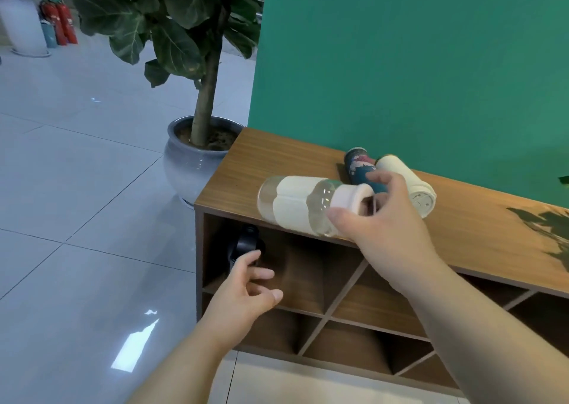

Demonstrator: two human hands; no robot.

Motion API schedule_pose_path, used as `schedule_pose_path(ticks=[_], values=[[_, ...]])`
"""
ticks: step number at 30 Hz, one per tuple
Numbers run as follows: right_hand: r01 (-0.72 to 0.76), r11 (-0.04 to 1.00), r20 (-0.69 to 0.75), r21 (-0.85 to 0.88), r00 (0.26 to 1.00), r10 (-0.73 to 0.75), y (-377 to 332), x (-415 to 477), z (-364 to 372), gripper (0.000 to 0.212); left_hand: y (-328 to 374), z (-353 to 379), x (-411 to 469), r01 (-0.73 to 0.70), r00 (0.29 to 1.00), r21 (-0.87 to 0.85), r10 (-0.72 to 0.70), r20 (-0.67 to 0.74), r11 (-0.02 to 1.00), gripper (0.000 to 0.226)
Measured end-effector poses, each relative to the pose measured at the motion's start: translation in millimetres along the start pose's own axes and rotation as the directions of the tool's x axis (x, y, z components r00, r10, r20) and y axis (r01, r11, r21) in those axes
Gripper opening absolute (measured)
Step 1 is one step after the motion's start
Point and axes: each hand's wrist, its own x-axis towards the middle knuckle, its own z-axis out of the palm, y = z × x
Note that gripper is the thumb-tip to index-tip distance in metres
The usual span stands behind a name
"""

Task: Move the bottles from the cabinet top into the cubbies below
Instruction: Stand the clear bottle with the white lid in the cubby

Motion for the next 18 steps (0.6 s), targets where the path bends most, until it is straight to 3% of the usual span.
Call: schedule_pose_path(ticks=[3, 6, 11, 18], values=[[-0.02, 0.998, 0.131, -0.058, 0.991, 0.028, 13, -18, -16, 0.069, -5, -1, 4, -0.047, 0.999, -0.139, 0.05, 0.02, 0.989, 0.109], [-0.007, 0.984, 0.276, -0.18, 0.959, 0.058, 31, -24, -20, 0.067, -14, 2, 12, -0.064, 0.986, -0.164, 0.087, 0.139, 0.984, 0.104], [0.037, 0.94, 0.429, -0.34, 0.895, 0.12, 65, -17, 8, 0.081, -33, 26, 25, -0.01, 0.974, 0.185, -0.033, 0.226, 0.983, 0.1], [-0.132, 0.976, 0.379, -0.173, 0.906, 0.19, 133, -6, 72, 0.092, -85, 65, 64, 0.08, 0.99, 0.404, -0.12, 0.074, 0.911, 0.083]])
